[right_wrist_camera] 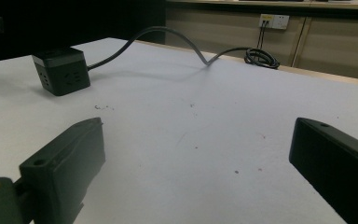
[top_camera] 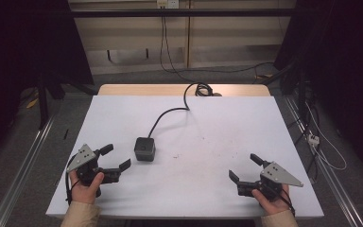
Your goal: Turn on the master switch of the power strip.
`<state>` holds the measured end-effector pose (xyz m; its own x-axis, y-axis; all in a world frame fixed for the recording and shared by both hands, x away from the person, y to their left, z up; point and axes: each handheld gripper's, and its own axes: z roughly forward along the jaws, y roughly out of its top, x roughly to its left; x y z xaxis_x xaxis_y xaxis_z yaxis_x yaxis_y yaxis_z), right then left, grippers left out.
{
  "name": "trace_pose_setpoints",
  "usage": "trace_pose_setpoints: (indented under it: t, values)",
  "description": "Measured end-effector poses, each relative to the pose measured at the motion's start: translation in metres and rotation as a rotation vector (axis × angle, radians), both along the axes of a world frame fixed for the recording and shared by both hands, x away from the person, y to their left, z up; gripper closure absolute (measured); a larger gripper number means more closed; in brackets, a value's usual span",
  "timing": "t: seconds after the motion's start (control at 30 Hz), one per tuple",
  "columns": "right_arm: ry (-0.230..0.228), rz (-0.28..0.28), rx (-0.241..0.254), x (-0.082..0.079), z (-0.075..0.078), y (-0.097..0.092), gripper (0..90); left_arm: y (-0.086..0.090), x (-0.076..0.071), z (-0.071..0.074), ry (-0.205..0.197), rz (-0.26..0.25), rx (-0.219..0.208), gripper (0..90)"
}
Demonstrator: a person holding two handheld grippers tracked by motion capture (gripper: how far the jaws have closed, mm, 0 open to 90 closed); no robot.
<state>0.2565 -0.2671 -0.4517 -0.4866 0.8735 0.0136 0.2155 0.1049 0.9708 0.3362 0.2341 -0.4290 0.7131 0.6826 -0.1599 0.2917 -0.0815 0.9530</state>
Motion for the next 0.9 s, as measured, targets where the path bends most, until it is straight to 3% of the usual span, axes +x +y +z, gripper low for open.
trace_pose_setpoints:
  t: [0.9]
  values:
    - [-0.002, 0.007, -0.005, 0.0014, -0.0006, 0.0032, 3.0, -0.0080, 0.0042, 0.0008, 0.006, -0.011, -0.004, 5.1]
